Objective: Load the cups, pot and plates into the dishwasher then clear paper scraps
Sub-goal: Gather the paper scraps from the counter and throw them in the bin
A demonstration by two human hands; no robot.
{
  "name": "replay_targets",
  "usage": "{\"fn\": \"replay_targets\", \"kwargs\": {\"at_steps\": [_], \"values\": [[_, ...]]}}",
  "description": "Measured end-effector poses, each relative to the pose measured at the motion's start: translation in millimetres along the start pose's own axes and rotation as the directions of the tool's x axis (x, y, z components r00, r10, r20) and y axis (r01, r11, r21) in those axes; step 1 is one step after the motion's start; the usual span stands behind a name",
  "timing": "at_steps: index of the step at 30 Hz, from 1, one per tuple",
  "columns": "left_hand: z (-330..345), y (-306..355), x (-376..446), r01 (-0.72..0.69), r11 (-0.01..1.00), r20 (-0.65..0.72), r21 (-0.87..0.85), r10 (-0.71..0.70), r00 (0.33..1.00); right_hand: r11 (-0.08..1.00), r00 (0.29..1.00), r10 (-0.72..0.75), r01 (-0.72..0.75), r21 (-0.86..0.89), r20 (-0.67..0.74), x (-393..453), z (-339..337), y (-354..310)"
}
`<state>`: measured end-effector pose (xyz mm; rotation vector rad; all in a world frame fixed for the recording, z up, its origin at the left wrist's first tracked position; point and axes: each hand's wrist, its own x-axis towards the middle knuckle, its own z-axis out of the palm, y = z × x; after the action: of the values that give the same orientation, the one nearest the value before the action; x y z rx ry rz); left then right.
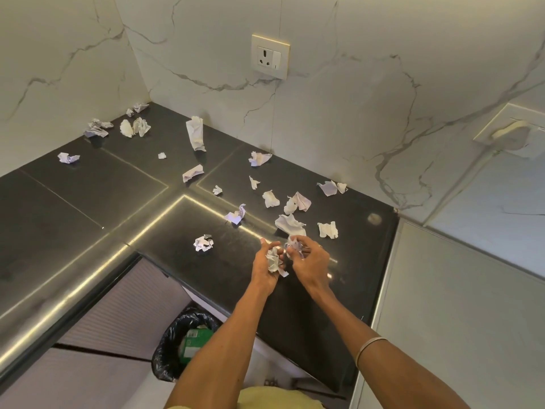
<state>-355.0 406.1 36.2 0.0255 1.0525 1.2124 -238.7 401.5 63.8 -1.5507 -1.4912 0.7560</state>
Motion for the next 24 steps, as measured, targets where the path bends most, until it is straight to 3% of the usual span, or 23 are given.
{"fn": "replay_targets", "kwargs": {"at_steps": [3,7,10,13,19,24], "values": [[-1.1,3.6,-1.1,0.024,1.000,0.027,-0.011,-0.023,0.999,0.993,0.989,0.001,-0.018,0.116,0.148,1.8,10.1,-13.9],[-3.4,7.7,-2.9,0.012,0.998,0.005,-0.065,-0.012,1.000,0.996,0.941,0.016,-0.044,0.075,0.339,4.6,21.3,-23.4],[-7.2,7.6,1.0,0.041,0.981,-0.020,-0.188,-0.046,0.999,0.998,0.923,0.020,0.006,-0.066,0.385,2.0,26.6,-19.3],[-11.5,5.6,-1.6,0.069,0.977,0.000,-0.204,-0.071,0.998,0.991,0.915,-0.019,0.069,-0.111,0.402,-4.9,29.2,-17.7],[-16.2,-1.0,-2.0,0.029,0.990,0.088,-0.137,-0.017,0.996,0.962,0.974,-0.086,0.136,-0.237,0.210,-25.1,38.4,-15.9],[-5.6,3.4,3.3,0.039,0.999,-0.019,-0.015,-0.039,0.999,0.959,0.918,-0.094,0.188,-0.214,0.386,-5.5,27.8,-9.0]]}}
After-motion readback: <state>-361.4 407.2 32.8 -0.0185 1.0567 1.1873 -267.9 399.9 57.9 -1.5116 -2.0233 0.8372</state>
